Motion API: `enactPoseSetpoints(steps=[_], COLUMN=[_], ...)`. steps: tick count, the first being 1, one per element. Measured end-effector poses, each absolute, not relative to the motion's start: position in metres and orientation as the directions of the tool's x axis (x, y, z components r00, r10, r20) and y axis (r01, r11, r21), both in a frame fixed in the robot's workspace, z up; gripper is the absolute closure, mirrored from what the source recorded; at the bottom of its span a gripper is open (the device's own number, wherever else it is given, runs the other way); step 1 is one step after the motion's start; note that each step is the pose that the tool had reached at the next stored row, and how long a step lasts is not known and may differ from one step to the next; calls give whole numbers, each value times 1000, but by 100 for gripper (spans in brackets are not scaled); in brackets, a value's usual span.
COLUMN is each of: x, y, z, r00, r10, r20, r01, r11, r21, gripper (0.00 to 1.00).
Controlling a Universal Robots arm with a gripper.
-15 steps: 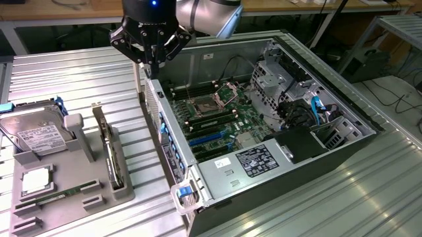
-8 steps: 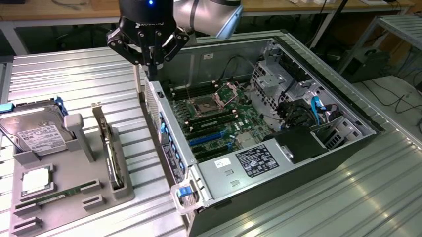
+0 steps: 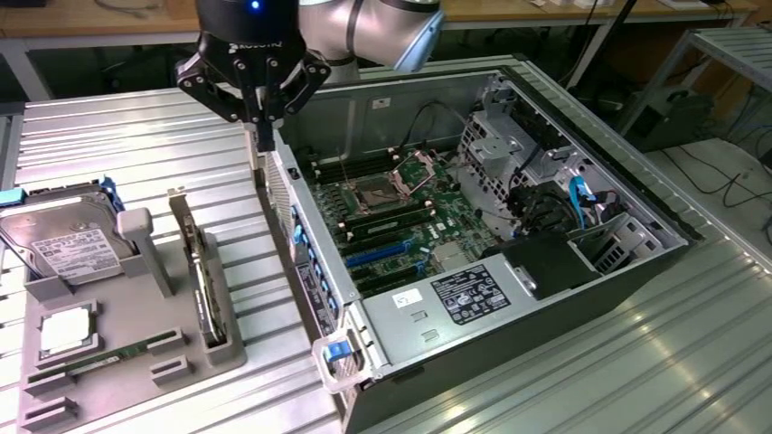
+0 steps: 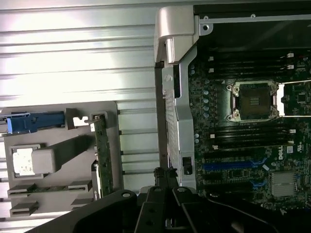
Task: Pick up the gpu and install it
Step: 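Reach for the gpu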
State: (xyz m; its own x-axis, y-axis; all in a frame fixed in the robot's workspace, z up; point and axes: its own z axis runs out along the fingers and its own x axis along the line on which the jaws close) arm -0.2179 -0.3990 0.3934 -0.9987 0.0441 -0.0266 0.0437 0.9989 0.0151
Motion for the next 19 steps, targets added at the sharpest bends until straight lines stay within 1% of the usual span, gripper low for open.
enactPoseSetpoints(steps=[7,19], x=[-224,-240], y=[-399,-399], z=[393,393], r00=[-1000,-999], r10=[-5,-23], r20=[-27,-27], r01=[-5,-23], r11=[1000,1000], r21=[15,15], gripper=[89,89])
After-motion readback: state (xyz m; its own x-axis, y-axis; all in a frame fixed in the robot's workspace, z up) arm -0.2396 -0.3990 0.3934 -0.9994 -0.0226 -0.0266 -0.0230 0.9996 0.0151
